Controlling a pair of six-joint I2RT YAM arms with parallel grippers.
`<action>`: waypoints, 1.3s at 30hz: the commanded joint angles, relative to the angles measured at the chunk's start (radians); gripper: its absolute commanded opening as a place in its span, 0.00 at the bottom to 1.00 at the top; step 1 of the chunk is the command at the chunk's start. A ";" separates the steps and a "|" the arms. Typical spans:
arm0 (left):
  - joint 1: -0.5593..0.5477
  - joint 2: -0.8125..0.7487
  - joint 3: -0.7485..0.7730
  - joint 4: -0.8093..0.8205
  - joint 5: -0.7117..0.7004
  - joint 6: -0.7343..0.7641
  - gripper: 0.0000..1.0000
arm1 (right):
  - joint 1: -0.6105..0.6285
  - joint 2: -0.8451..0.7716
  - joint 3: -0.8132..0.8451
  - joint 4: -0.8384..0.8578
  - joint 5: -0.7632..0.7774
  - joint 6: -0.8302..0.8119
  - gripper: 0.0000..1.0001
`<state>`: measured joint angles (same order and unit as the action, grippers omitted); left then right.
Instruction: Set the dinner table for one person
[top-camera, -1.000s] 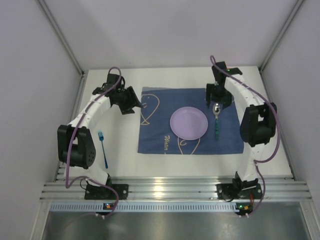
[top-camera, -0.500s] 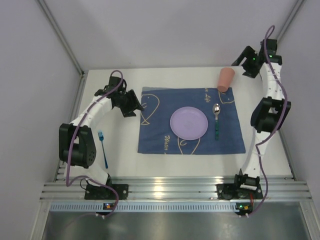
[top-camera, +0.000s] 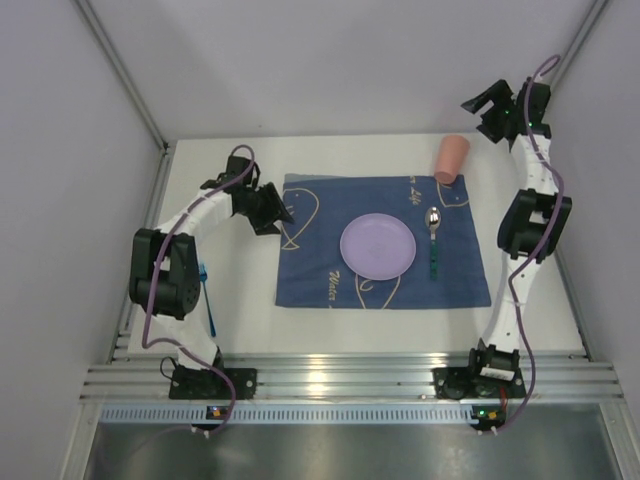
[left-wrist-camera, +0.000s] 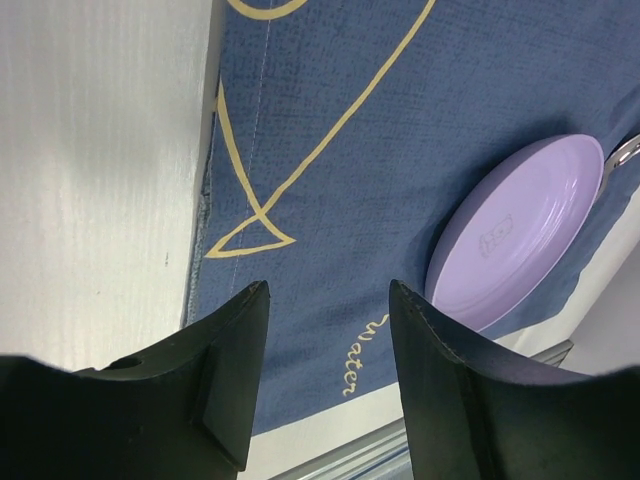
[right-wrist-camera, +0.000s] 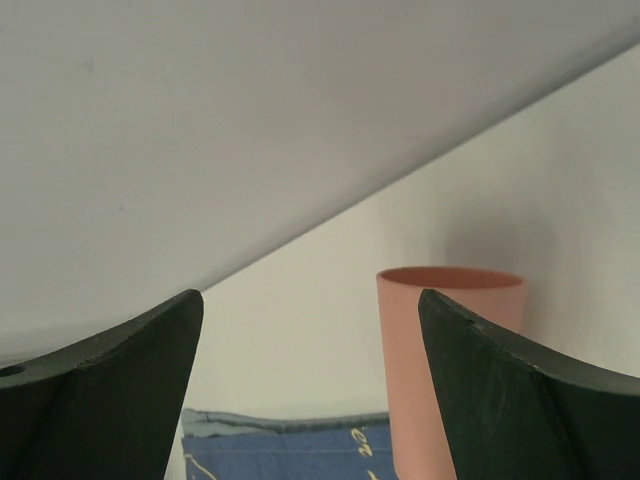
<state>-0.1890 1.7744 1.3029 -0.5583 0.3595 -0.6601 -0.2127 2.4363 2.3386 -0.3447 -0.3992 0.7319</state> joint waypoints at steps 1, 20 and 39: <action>-0.001 0.042 0.074 0.054 0.055 0.004 0.56 | -0.010 0.020 0.034 0.169 0.040 0.061 0.89; 0.000 0.335 0.538 -0.153 0.036 0.025 0.53 | 0.030 0.250 0.143 0.363 -0.021 0.008 1.00; -0.007 0.335 0.454 -0.077 0.102 0.013 0.49 | 0.053 -0.074 -0.290 0.368 -0.438 -0.023 0.83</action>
<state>-0.1921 2.1746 1.8027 -0.6785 0.4305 -0.6521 -0.1818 2.5275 2.0983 -0.0063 -0.7433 0.7364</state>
